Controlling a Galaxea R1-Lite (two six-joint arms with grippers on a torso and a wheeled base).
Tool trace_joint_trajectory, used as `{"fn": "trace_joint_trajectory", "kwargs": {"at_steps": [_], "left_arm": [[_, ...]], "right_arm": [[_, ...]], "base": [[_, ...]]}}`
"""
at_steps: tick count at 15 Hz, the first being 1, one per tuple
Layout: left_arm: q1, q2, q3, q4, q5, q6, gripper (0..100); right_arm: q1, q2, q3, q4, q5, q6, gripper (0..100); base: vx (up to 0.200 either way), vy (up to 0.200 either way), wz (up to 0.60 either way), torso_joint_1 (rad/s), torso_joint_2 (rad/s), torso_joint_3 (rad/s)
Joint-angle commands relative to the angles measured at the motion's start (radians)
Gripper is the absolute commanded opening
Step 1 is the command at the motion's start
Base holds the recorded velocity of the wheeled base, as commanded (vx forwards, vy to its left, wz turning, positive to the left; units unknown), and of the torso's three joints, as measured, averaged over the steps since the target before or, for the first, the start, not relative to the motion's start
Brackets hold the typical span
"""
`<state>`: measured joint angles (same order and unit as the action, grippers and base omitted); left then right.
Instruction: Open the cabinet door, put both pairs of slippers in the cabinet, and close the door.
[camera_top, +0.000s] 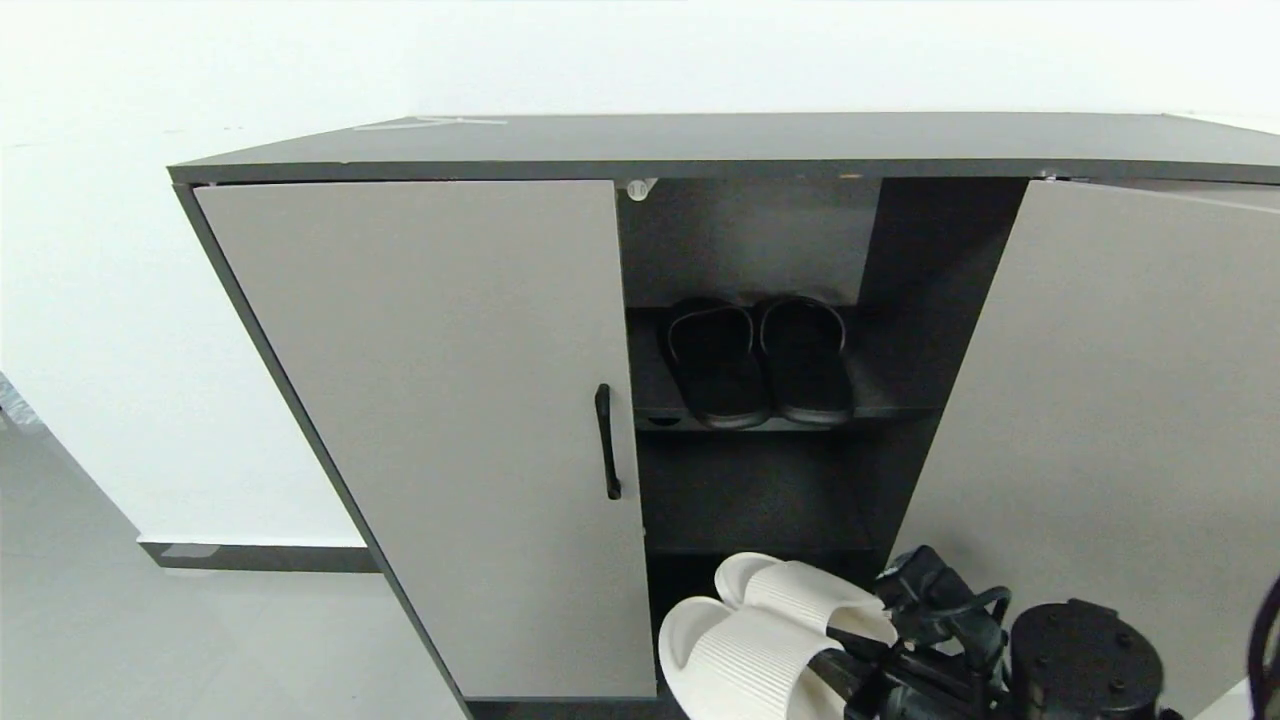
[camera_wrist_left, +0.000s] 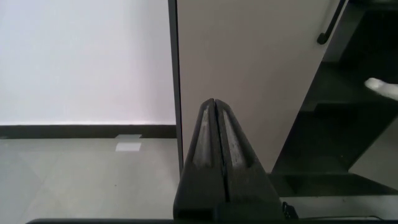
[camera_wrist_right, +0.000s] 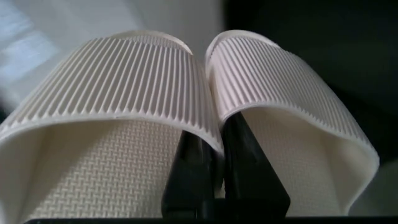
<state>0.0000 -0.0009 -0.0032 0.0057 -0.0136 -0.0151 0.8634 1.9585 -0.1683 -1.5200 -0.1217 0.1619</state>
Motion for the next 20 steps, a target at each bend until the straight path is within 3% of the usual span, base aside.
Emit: {"fn": "trace_joint_trajectory", "kwargs": {"at_steps": [1, 3, 4, 8, 10, 15, 20], "left_arm": [[0.000, 0.001, 0.000, 0.000, 0.001, 0.000, 0], [0.000, 0.001, 0.000, 0.000, 0.001, 0.000, 0], [0.000, 0.001, 0.000, 0.000, 0.000, 0.000, 0], [0.000, 0.001, 0.000, 0.000, 0.000, 0.001, 0], [0.000, 0.001, 0.000, 0.000, 0.000, 0.004, 0], [0.000, 0.001, 0.000, 0.000, 0.000, 0.004, 0], [0.000, 0.001, 0.000, 0.000, 0.000, 0.003, 0]], "right_arm": [[-0.004, 0.172, -0.056, -0.051, -0.102, -0.002, 0], [-0.053, 0.191, -0.155, -0.051, -0.122, -0.013, 0], [-0.072, 0.215, -0.224, -0.048, -0.187, -0.013, 0], [-0.087, 0.323, -0.556, 0.178, -0.369, -0.010, 0], [-0.093, 0.393, -0.677, 0.215, -0.463, -0.030, 0], [-0.139, 0.485, -0.859, 0.212, -0.524, -0.142, 0], [-0.153, 0.508, -0.981, 0.208, -0.521, -0.220, 0]], "base": [[0.000, 0.000, 0.00, 0.000, 0.00, 0.000], [0.000, 0.000, 0.00, 0.000, 0.00, 0.000], [0.000, 0.000, 0.00, 0.000, 0.00, 0.000], [0.000, 0.000, 0.00, 0.000, 0.00, 0.000], [0.000, 0.000, 0.00, 0.000, 0.00, 0.000], [0.000, 0.000, 0.00, 0.002, 0.00, -0.095], [0.000, 0.000, 0.00, 0.003, 0.01, -0.197]]}}
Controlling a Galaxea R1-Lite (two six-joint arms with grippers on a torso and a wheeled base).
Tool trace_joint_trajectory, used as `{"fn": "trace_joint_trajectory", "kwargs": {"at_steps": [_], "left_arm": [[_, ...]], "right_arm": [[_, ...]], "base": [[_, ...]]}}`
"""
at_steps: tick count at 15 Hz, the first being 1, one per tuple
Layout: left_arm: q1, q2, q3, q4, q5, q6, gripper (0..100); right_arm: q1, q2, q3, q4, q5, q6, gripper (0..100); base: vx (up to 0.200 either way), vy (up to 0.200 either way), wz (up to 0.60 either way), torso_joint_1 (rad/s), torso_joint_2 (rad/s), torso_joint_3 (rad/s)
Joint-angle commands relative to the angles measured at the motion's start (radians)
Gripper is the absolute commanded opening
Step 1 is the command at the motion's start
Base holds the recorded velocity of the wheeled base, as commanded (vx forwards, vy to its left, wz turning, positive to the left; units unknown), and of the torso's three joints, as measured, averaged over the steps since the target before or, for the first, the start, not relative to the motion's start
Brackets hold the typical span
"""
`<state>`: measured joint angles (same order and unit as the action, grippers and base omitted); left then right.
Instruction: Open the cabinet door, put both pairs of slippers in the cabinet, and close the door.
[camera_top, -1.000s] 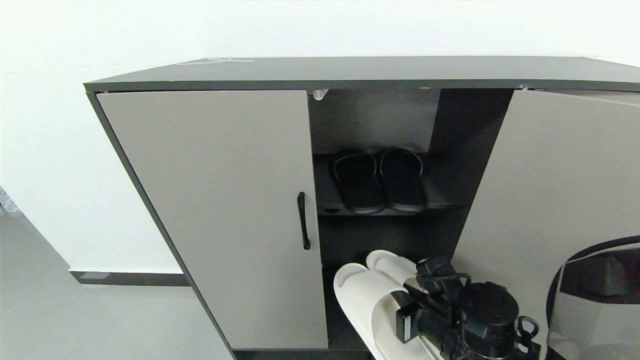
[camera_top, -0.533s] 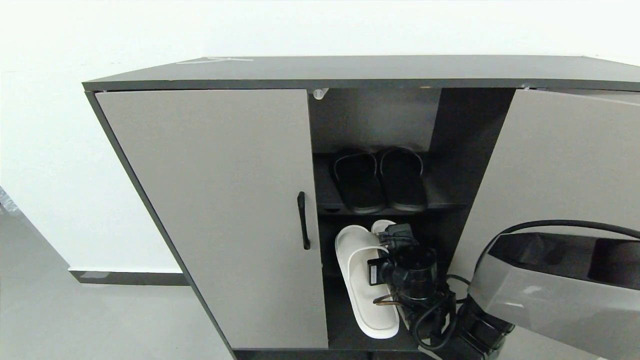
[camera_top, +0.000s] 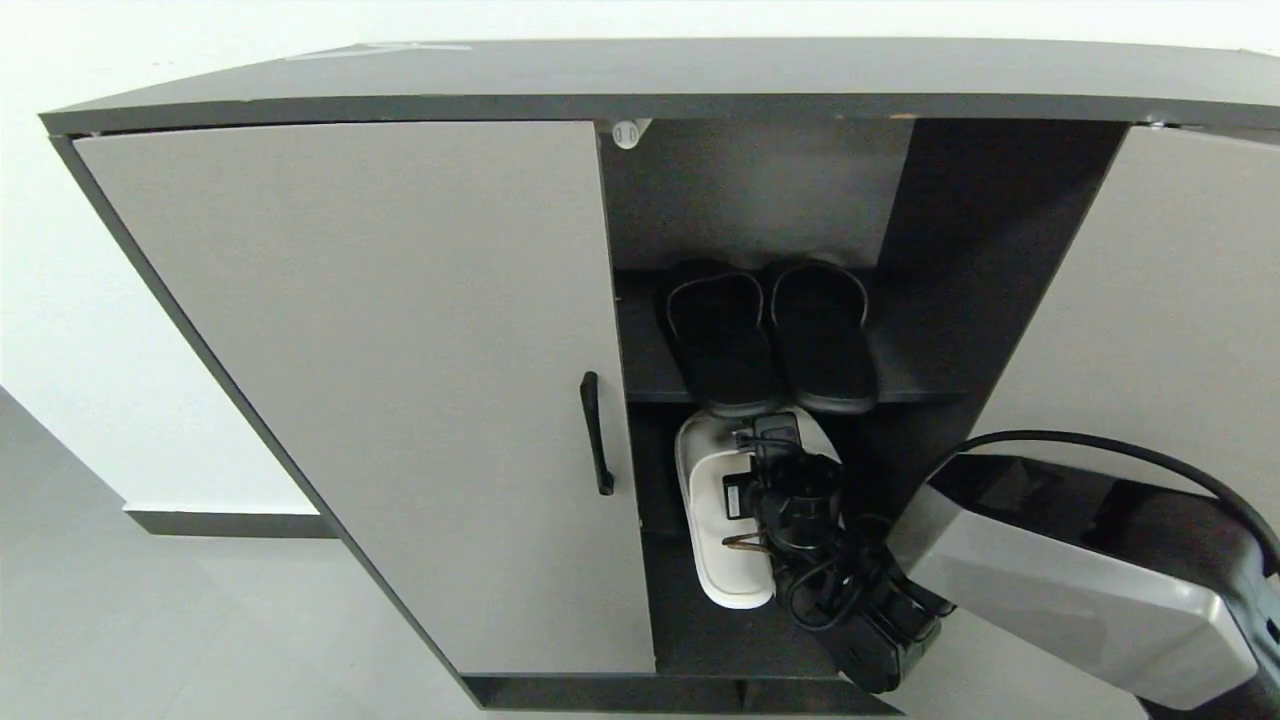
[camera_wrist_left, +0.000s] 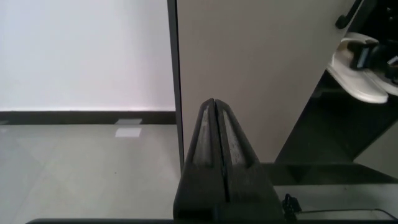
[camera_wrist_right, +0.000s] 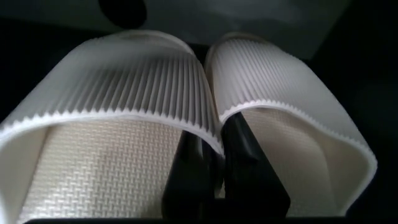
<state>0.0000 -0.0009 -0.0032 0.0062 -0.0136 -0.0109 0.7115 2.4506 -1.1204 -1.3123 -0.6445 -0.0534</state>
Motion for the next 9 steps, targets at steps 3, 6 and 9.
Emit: {"fn": "trace_joint_trajectory", "kwargs": {"at_steps": [3, 6, 9], "left_arm": [[0.000, 0.001, 0.000, 0.000, 0.000, -0.001, 0], [0.000, 0.001, 0.000, 0.000, 0.000, -0.003, 0], [0.000, 0.001, 0.000, 0.000, 0.000, -0.001, 0]], "right_arm": [[-0.015, 0.064, -0.098, 0.002, 0.002, -0.043, 0], [-0.030, 0.097, -0.196, 0.041, 0.002, -0.065, 0], [-0.040, 0.105, -0.271, 0.107, 0.002, -0.063, 0]], "base": [[0.000, 0.000, 0.00, 0.002, 0.01, -0.162], [0.000, 0.000, 0.00, 0.000, 0.00, 0.000], [0.000, 0.000, 0.00, 0.000, 0.00, 0.000]]}}
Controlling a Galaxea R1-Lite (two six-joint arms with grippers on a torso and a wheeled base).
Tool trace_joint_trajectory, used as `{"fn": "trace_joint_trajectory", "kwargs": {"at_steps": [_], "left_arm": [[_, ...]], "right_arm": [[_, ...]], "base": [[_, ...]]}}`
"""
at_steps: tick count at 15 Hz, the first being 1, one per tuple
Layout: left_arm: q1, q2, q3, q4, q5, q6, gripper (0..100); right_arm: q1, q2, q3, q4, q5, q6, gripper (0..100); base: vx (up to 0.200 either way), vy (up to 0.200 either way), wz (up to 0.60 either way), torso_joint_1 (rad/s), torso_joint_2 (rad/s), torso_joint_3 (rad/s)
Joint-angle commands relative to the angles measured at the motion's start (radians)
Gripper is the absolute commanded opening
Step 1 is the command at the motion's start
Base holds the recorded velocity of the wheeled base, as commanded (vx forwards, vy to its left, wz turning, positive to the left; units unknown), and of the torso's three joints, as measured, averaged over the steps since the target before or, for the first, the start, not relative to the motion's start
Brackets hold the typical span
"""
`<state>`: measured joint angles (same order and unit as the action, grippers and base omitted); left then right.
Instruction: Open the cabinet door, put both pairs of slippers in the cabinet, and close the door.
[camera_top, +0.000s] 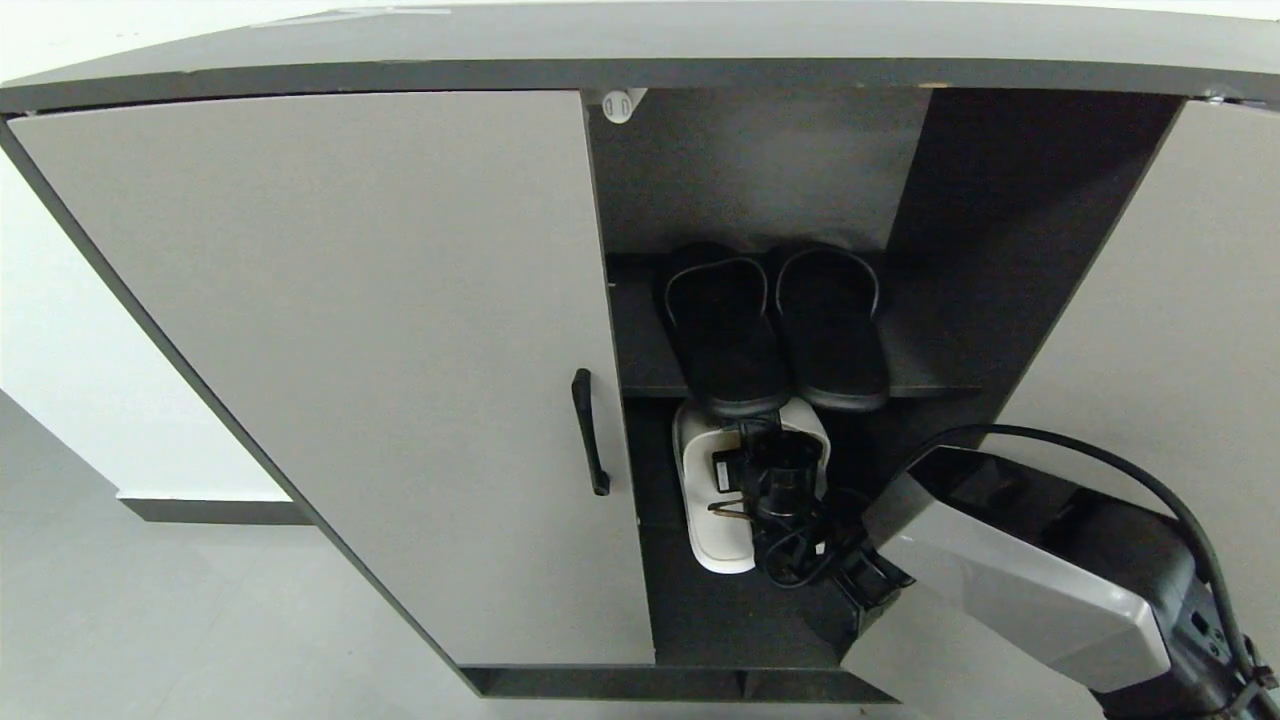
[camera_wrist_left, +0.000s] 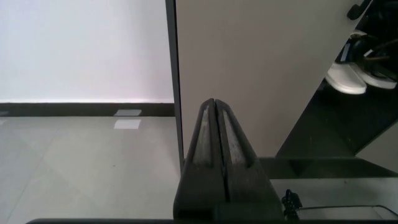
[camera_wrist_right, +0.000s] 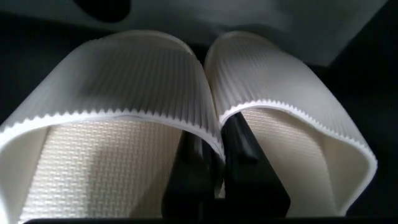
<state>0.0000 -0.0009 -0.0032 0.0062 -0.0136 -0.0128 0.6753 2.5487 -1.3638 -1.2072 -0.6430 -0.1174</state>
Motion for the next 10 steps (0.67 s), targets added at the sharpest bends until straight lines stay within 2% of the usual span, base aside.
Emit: {"fn": "trace_joint_trajectory", "kwargs": {"at_steps": [1, 7, 8, 10], "left_arm": [[0.000, 0.001, 0.000, 0.000, 0.000, -0.001, 0], [0.000, 0.001, 0.000, 0.000, 0.000, -0.001, 0], [0.000, 0.001, 0.000, 0.000, 0.000, -0.001, 0], [0.000, 0.001, 0.000, 0.000, 0.000, -0.001, 0]], "right_arm": [[-0.008, 0.025, -0.070, 0.026, 0.000, -0.001, 0], [-0.019, 0.085, -0.182, 0.121, 0.000, -0.013, 0], [-0.022, 0.091, -0.204, 0.141, -0.001, -0.013, 100], [-0.022, 0.091, -0.205, 0.150, 0.000, -0.013, 100]], "base": [[0.000, 0.000, 0.00, 0.000, 0.00, 0.000], [0.000, 0.000, 0.00, 0.000, 0.00, 0.000], [0.000, 0.000, 0.00, 0.000, 0.00, 0.000], [0.000, 0.000, 0.00, 0.000, 0.00, 0.000]]}}
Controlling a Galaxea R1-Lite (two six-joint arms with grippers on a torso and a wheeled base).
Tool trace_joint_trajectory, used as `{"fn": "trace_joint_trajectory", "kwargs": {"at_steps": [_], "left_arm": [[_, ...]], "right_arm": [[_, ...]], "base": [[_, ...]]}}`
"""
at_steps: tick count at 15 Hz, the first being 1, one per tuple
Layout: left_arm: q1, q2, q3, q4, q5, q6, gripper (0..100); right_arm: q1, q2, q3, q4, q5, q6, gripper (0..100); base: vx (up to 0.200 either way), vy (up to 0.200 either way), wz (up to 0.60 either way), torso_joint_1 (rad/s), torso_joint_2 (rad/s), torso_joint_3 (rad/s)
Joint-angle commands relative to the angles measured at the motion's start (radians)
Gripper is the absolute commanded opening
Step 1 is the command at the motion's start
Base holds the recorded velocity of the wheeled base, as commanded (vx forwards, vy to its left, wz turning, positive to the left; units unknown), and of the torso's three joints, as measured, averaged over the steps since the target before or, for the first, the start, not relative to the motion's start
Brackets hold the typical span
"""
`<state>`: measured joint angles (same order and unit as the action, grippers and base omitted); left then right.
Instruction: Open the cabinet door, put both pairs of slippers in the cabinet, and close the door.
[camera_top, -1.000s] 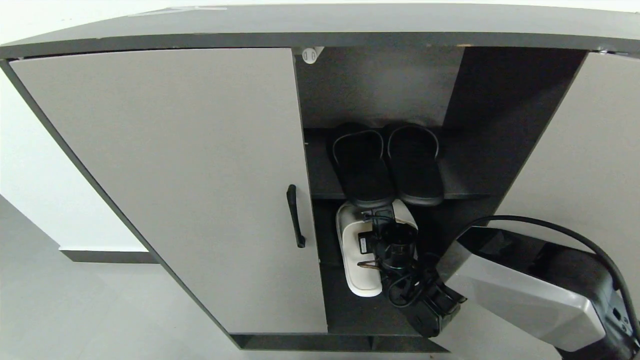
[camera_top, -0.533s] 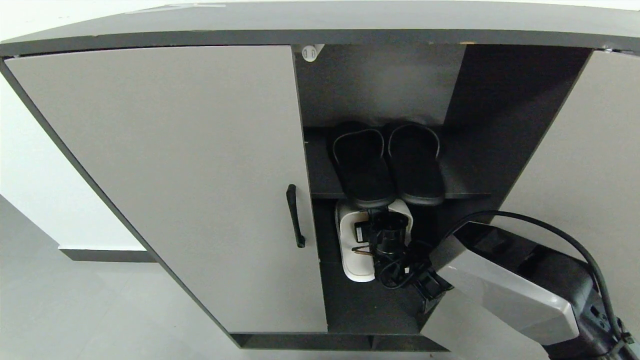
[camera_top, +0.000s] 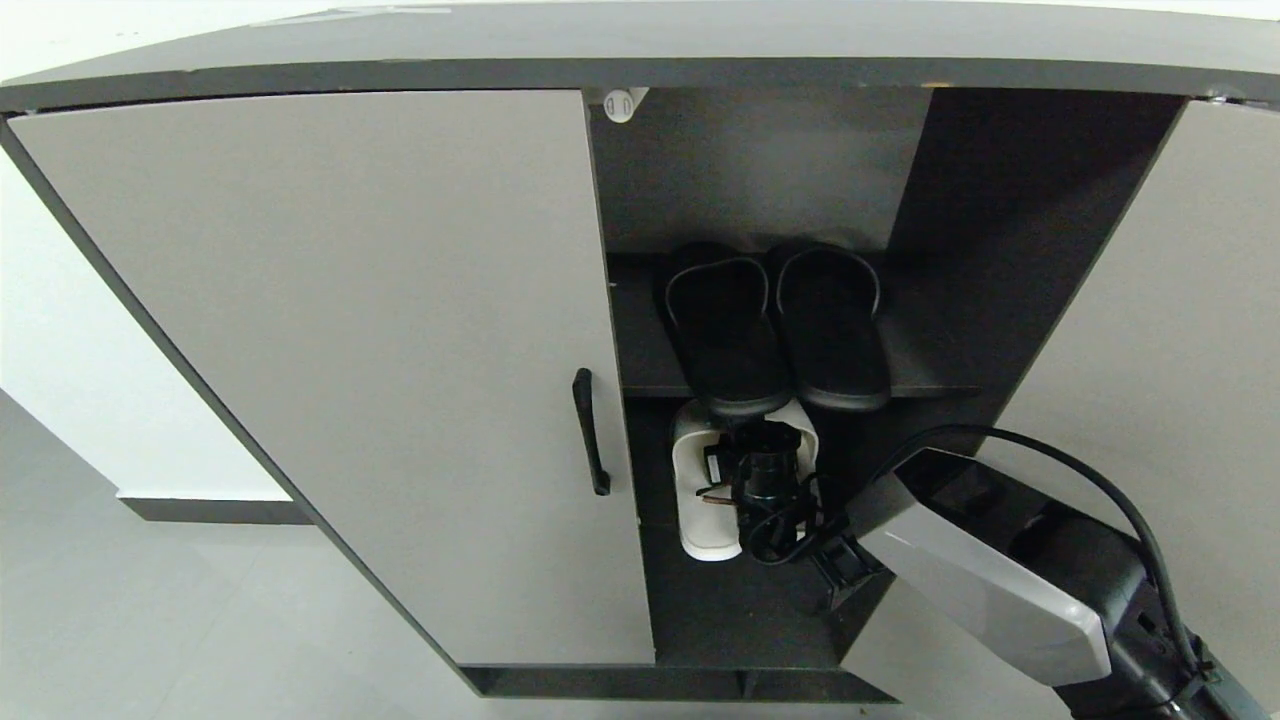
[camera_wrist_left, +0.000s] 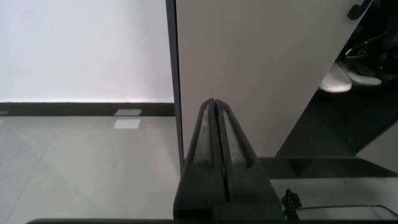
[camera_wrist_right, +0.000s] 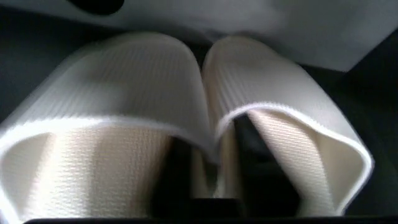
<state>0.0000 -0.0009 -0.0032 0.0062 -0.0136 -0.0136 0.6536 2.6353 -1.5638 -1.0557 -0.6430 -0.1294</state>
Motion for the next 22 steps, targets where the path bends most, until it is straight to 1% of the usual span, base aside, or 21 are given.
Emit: {"fn": "trace_joint_trajectory", "kwargs": {"at_steps": [1, 2, 3, 6, 10, 12, 14, 16, 17, 18, 19, 20, 21, 22], "left_arm": [[0.000, 0.001, 0.000, 0.000, 0.000, 0.000, 0], [0.000, 0.001, 0.000, 0.000, 0.000, 0.000, 0], [0.000, 0.001, 0.000, 0.000, 0.000, 0.000, 0], [0.000, 0.001, 0.000, 0.000, 0.000, 0.000, 0], [0.000, 0.001, 0.000, 0.000, 0.000, 0.001, 0], [0.000, 0.001, 0.000, 0.000, 0.000, 0.003, 0], [0.000, 0.001, 0.000, 0.000, 0.000, 0.003, 0], [0.000, 0.001, 0.000, 0.000, 0.000, 0.003, 0], [0.000, 0.001, 0.000, 0.000, 0.000, 0.003, 0], [0.000, 0.002, 0.000, 0.000, 0.000, 0.003, 0], [0.000, 0.001, 0.000, 0.000, 0.000, 0.003, 0], [0.000, 0.001, 0.000, 0.000, 0.000, 0.003, 0], [0.000, 0.001, 0.000, 0.000, 0.000, 0.003, 0], [0.000, 0.001, 0.000, 0.000, 0.000, 0.003, 0]], "right_arm": [[0.001, 0.000, 0.001, -0.004, -0.003, 0.001, 100], [0.004, -0.005, 0.016, -0.017, -0.003, 0.001, 100], [0.014, -0.021, 0.057, -0.058, -0.001, -0.001, 100], [0.038, -0.092, 0.223, -0.133, 0.006, -0.001, 100], [0.077, -0.204, 0.390, -0.191, 0.008, -0.001, 100], [0.112, -0.293, 0.530, -0.234, 0.014, -0.001, 100], [0.167, -0.391, 0.708, -0.293, 0.034, 0.001, 100], [0.218, -0.525, 0.936, -0.365, 0.100, 0.001, 100], [0.235, -0.587, 1.013, -0.385, 0.121, 0.007, 100], [0.241, -0.632, 1.055, -0.388, 0.137, 0.010, 100], [0.247, -0.701, 1.128, -0.388, 0.177, 0.013, 100], [0.256, -0.749, 1.179, -0.388, 0.221, 0.024, 100], [0.264, -0.785, 1.211, -0.388, 0.238, 0.047, 100], [0.285, -0.818, 1.231, -0.388, 0.256, 0.080, 0]], "base": [[0.000, 0.000, 0.00, 0.000, 0.00, 0.000], [0.000, 0.000, 0.00, 0.000, 0.00, 0.000], [0.000, 0.000, 0.00, 0.000, 0.00, 0.000], [0.000, 0.000, 0.00, 0.000, 0.00, 0.000], [0.000, 0.000, 0.00, 0.000, 0.00, 0.000], [0.000, 0.000, 0.00, 0.000, 0.00, 0.000], [0.000, 0.000, 0.00, 0.000, 0.00, 0.000], [-0.200, 0.000, 0.00, 0.005, 0.00, 0.002], [-0.200, 0.000, 0.00, 0.007, 0.00, 0.002], [-0.200, 0.000, 0.00, 0.002, 0.00, -0.002], [-0.200, 0.000, 0.00, 0.007, 0.00, -0.007], [-0.200, 0.000, 0.00, -0.002, 0.01, 0.002], [-0.200, 0.000, 0.00, -0.002, 0.00, 0.002], [-0.200, 0.000, 0.00, -0.002, 0.00, 0.007]]}}
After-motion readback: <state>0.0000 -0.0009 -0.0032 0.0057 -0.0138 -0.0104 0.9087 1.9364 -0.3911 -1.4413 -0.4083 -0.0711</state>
